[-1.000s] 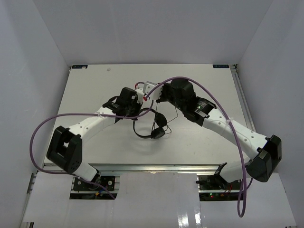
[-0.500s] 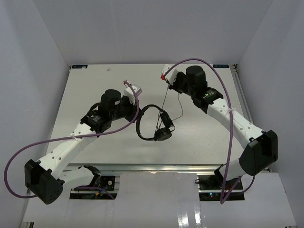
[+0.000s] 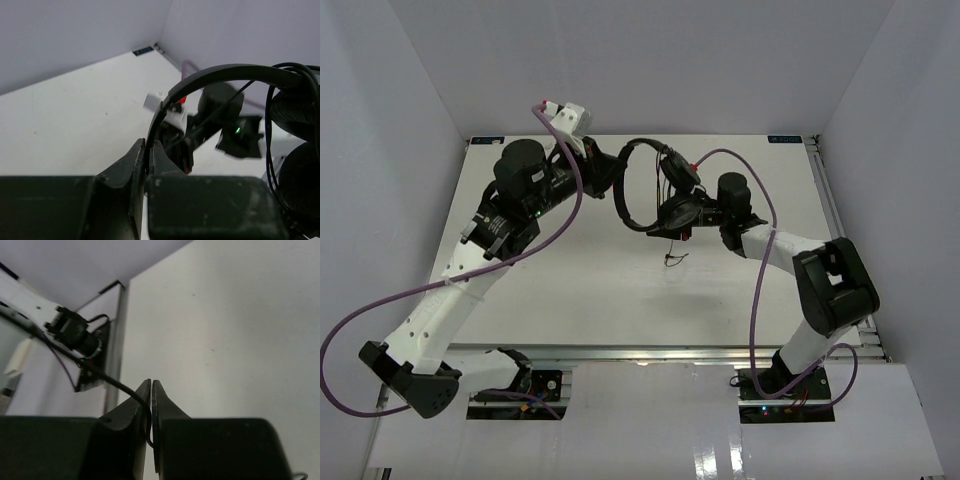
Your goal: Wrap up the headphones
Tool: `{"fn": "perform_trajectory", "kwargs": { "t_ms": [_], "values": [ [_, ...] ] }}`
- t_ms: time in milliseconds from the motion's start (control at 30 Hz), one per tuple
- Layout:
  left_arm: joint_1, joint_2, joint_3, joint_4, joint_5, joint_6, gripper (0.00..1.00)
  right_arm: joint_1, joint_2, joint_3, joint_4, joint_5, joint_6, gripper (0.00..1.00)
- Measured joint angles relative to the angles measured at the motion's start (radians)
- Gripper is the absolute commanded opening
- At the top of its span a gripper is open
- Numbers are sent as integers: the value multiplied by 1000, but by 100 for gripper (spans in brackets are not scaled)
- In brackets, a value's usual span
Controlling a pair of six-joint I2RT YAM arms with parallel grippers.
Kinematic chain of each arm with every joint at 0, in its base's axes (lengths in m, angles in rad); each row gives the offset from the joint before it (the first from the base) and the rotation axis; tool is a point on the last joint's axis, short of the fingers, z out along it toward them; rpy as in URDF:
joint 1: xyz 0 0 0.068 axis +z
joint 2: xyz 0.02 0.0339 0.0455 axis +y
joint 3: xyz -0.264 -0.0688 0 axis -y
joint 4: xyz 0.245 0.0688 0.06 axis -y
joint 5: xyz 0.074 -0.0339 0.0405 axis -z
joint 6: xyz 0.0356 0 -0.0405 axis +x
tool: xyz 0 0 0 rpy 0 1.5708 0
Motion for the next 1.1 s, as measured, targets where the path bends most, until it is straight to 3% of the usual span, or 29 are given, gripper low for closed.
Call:
{"fn": "perform_trajectory", "kwargs": {
  "t_ms": [100, 267, 433, 633, 767, 933, 1100],
  "values": [
    [0, 43, 90, 38, -52, -33, 0, 27, 99, -21, 318, -78, 321, 13],
    [0, 142, 260, 43, -160, -66, 0, 71, 159, -31, 565, -125, 656, 15],
    [22, 226, 425, 0, -278, -62, 0, 110, 137, -117, 657, -138, 719, 15],
    [171, 263, 491, -52, -362, -60, 0, 135, 16, -225, 664, -160, 642, 8],
    [273, 287, 483, -83, -414, -28, 0, 136, -133, -238, 494, -150, 440, 8],
    [322, 308, 372, -86, -496, 48, 0, 154, -297, -134, -51, -58, -9, 8],
    [327, 373, 240, -89, -530, 132, 0, 201, -338, 32, -522, 150, -405, 8]
  ]
}}
